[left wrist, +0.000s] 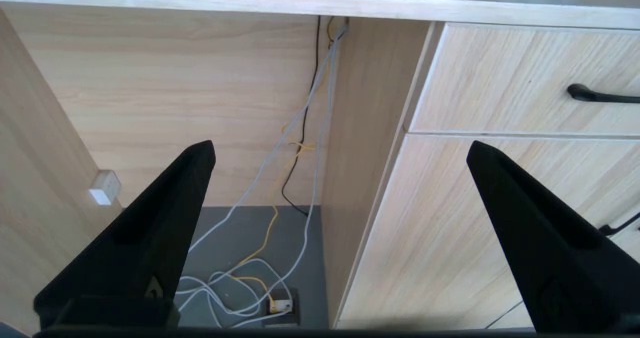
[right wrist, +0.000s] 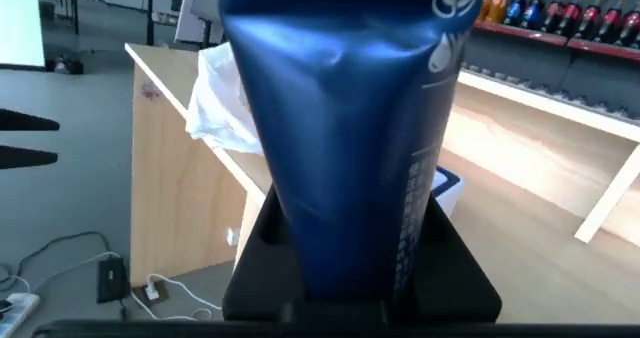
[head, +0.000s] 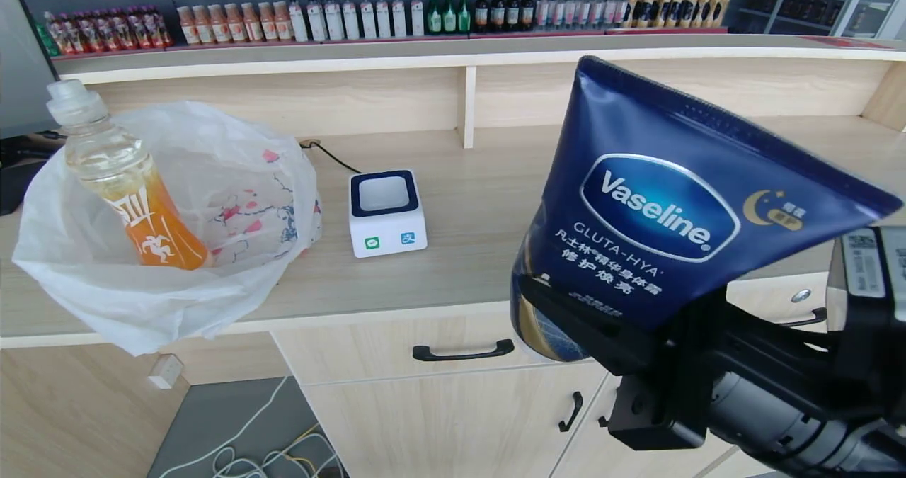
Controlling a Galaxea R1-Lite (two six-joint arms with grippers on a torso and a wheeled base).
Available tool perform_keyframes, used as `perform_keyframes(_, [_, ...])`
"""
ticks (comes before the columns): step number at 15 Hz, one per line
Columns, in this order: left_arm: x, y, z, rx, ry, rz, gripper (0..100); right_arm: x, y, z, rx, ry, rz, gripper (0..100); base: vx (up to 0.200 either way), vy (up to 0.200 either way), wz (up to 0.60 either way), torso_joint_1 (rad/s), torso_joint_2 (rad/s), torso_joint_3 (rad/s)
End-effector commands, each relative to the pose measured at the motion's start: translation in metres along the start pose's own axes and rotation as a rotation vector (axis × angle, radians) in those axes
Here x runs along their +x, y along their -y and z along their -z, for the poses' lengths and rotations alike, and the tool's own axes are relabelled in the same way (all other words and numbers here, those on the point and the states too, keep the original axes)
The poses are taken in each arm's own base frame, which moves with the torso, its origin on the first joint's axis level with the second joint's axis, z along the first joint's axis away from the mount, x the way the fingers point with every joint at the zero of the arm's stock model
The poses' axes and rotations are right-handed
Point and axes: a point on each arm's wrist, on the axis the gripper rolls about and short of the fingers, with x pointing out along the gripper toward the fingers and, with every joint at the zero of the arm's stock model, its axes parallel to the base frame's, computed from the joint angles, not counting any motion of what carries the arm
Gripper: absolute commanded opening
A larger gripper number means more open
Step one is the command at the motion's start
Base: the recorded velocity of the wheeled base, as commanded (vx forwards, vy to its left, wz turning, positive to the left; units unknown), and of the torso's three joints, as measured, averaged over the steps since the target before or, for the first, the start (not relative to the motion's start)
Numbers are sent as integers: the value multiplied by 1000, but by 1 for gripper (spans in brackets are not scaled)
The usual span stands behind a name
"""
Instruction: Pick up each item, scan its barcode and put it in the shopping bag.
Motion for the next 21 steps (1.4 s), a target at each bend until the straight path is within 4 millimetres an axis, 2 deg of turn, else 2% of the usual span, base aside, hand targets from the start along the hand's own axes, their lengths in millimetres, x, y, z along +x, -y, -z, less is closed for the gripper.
perform_keyframes(1, [0,0,0,0,0,-1,100,-5,15,6,70,-27,63,0,0,0,0,0,0,0])
perform_keyframes(4, [0,0,0,0,0,-1,100,-20,55,22,45,-107,243,0,0,0,0,0,0,0])
perform_keyframes(6, [0,0,0,0,0,1,100,-21,62,26,68,-126,351,0,0,0,0,0,0,0])
perform_keyframes(9, [0,0,0,0,0,-1,100,-3,79,24,144,-62,596,0,0,0,0,0,0,0])
perform_keyframes(12, [0,0,0,0,0,1,100,5,100,28,145,-31,726,0,0,0,0,0,0,0])
perform_keyframes(19, [0,0,0,-3,0,-1,100,12,104,25,152,5,720,0,0,0,0,0,0,0])
perform_keyframes(21, [0,0,0,-2,0,-1,100,10,104,22,155,9,720,0,0,200,0,2,2,0])
